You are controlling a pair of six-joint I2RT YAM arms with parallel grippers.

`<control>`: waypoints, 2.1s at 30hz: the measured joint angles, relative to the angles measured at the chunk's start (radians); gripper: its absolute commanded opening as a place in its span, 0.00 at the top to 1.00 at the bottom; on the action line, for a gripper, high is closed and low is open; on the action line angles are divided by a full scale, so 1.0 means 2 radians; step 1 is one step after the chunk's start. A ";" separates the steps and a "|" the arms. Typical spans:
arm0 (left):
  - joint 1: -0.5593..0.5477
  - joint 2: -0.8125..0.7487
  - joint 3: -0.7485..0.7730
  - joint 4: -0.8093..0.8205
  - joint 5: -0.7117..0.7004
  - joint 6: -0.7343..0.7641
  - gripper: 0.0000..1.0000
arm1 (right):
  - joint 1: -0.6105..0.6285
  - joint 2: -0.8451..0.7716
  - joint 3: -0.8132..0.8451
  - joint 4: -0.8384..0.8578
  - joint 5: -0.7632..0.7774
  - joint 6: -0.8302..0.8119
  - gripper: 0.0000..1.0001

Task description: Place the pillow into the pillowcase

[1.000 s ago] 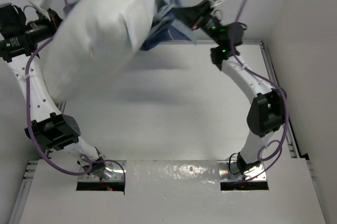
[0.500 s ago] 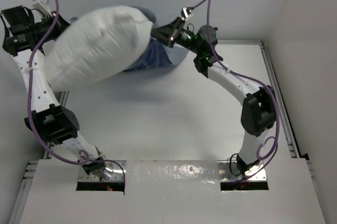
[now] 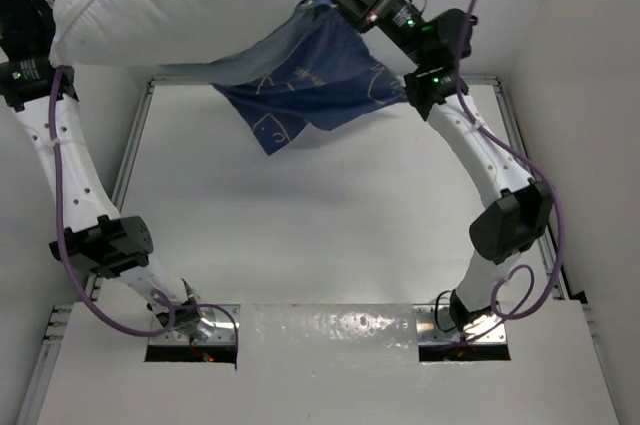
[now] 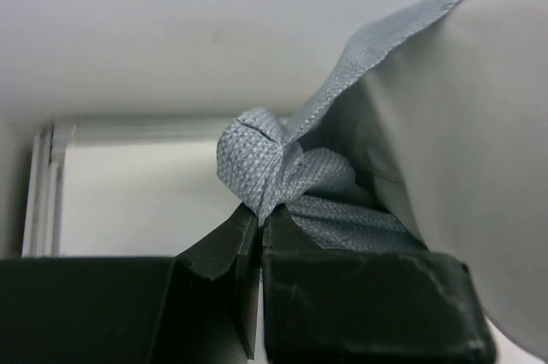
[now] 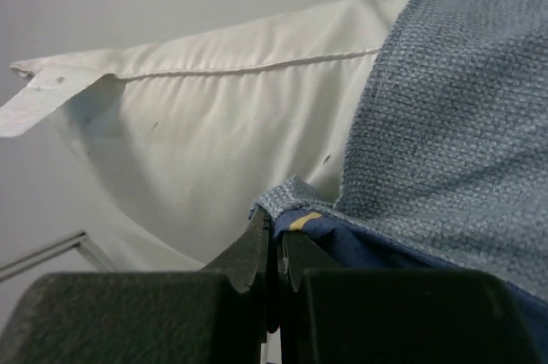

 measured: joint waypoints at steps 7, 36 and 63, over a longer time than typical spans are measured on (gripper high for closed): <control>-0.041 0.088 -0.087 -0.069 -0.047 0.081 1.00 | 0.016 0.091 -0.035 -0.130 0.023 -0.018 1.00; -0.034 0.205 -0.089 -0.152 0.131 0.184 1.00 | -0.007 0.292 0.154 -0.401 0.226 -0.081 1.00; -0.086 -0.022 -0.442 0.035 -0.015 0.252 0.65 | -0.007 0.008 -0.360 -0.199 0.135 -0.311 0.51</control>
